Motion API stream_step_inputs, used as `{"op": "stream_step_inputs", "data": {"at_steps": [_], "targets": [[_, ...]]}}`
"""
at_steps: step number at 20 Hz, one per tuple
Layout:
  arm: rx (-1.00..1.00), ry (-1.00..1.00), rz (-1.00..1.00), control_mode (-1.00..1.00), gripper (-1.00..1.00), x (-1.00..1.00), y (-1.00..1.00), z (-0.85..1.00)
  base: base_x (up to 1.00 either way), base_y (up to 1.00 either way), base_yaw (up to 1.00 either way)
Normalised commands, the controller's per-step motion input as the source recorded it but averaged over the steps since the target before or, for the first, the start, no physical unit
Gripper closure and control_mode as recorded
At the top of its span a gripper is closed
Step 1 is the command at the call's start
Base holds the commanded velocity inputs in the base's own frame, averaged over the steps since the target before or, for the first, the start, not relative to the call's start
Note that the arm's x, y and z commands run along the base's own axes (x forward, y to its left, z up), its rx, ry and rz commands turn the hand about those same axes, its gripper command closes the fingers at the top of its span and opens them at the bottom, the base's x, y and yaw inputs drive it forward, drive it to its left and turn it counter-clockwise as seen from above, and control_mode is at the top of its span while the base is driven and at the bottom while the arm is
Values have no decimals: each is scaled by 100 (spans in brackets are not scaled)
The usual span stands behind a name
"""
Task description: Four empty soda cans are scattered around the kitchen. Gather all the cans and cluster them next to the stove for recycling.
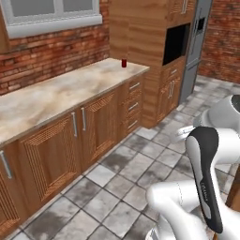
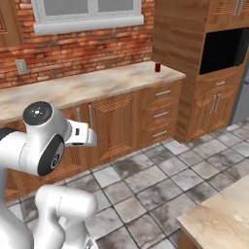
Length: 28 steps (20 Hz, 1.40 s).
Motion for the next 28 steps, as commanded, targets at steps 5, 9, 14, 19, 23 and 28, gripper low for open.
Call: {"op": "stream_step_inputs", "data": {"at_steps": [5,9,14,19,23,28], "targets": [[0,0,0,100,-100,0,0,0,69,45,-20],[0,0,0,100,-100,0,0,0,62,21,-18],[0,0,0,100,-100,0,0,0,46,-1,-21],[0,0,0,100,-100,0,0,0,40,-5,-23],[0,0,0,100,-100,0,0,0,57,2,-20],[0,0,0,100,-100,0,0,0,62,7,-18]]}}
